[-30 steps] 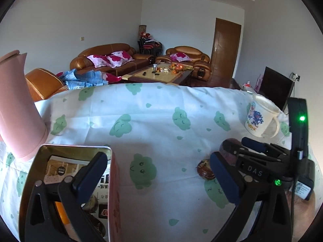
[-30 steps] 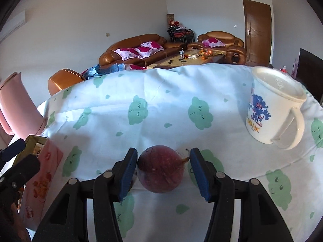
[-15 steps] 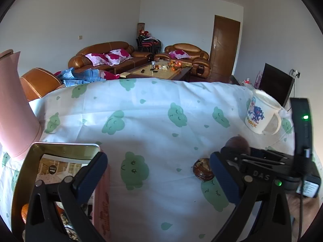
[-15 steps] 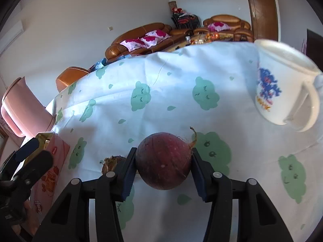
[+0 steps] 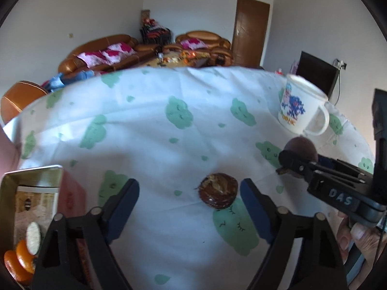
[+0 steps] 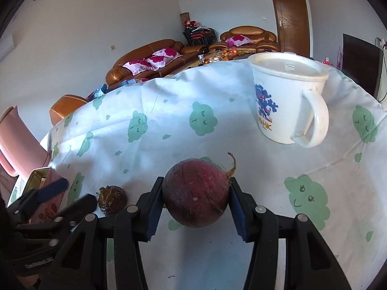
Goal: Organize fruits
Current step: 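Grasp the purple fruit with the right tool while the left tool grasps the brown pastry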
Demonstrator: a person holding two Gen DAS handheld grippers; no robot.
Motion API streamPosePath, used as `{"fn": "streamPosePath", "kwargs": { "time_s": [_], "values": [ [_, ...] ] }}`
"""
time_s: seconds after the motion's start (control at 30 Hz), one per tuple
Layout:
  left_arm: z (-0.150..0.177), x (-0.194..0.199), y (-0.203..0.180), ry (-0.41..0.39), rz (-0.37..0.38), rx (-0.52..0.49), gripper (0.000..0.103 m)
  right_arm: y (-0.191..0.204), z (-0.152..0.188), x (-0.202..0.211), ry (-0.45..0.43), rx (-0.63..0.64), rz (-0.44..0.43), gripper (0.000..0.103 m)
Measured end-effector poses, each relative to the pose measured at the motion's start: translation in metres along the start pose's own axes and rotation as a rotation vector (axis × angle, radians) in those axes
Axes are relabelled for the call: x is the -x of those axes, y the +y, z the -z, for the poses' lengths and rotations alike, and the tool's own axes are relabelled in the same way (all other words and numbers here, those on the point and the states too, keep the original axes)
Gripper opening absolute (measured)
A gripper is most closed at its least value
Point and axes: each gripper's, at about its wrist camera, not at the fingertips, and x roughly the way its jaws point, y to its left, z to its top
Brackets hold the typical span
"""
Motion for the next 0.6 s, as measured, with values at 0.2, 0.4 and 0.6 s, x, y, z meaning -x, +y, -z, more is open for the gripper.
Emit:
{"fn": "streamPosePath", "kwargs": {
  "time_s": [0.2, 0.4, 0.6],
  "values": [
    [0.0, -0.018, -0.01, 0.054, 0.041, -0.019, 0.075, -0.006, 0.002, 0.004, -0.009, -0.01, 0.037, 0.052],
    [-0.002, -0.032, -0.017, 0.112, 0.07, -0.038, 0.056, 0.0, 0.002, 0.004, -0.008, 0.023, 0.042, 0.052],
    [-0.002, -0.031, -0.016, 0.106, 0.095, -0.031, 0.042, 0.003, 0.001, 0.002, -0.003, 0.04, 0.036, 0.052]
  ]
}}
